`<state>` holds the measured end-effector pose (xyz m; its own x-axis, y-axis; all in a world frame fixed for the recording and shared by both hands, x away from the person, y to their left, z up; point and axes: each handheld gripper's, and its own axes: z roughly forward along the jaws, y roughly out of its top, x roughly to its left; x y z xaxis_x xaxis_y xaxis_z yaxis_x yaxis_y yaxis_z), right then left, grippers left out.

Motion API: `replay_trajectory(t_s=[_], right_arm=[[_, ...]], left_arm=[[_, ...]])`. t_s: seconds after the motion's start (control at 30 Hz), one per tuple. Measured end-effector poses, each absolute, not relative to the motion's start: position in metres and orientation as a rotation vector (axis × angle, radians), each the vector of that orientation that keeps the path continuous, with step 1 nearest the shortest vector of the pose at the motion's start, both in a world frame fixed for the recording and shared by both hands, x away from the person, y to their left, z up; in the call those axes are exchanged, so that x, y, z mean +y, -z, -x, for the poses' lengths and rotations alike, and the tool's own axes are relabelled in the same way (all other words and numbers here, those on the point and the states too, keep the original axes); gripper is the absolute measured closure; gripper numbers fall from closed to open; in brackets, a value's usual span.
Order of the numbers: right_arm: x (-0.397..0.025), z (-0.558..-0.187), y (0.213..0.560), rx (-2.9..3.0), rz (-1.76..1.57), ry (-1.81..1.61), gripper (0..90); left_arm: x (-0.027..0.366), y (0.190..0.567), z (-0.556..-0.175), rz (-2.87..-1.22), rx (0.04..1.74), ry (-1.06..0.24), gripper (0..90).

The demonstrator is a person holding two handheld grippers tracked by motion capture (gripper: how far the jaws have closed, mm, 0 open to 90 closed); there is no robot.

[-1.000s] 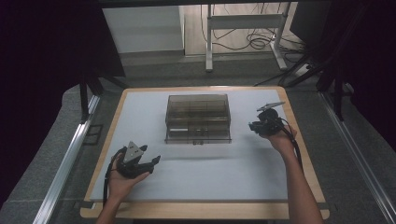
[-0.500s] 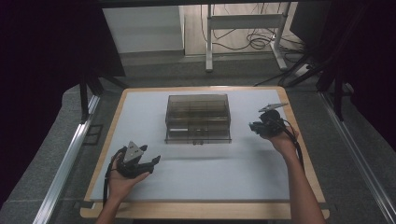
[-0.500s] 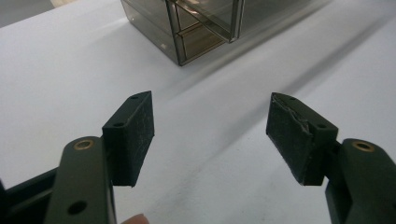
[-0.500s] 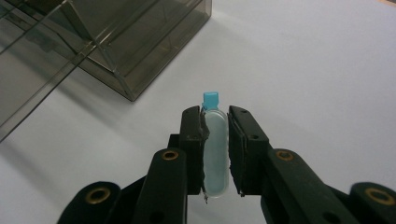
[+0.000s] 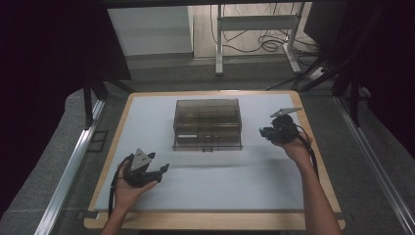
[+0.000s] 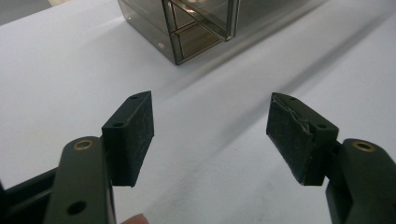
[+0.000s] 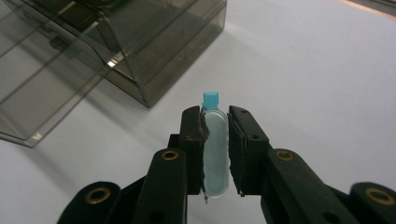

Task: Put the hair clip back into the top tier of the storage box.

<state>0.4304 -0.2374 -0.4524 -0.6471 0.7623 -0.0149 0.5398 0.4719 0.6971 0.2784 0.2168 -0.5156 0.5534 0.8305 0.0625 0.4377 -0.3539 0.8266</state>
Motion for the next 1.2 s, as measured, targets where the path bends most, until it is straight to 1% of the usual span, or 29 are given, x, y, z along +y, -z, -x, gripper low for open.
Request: replay_trajectory(t_s=[0.4, 0.87, 1.2], right_arm=[[-0.223, -0.422, 0.440, 2.416, -1.024, -1.010, 75.1], [-0.216, -0.416, 0.431, 2.416, -0.986, -1.037, 75.1], [-0.209, -0.413, 0.432, 2.434, -0.958, -1.048, 75.1]], left_arm=[[0.217, 0.516, -0.278, -1.989, 1.020, -0.621, 32.9], [0.216, 0.517, -0.278, -1.993, 1.021, -0.620, 32.9], [0.215, 0.518, -0.278, -1.996, 1.020, -0.616, 32.9]])
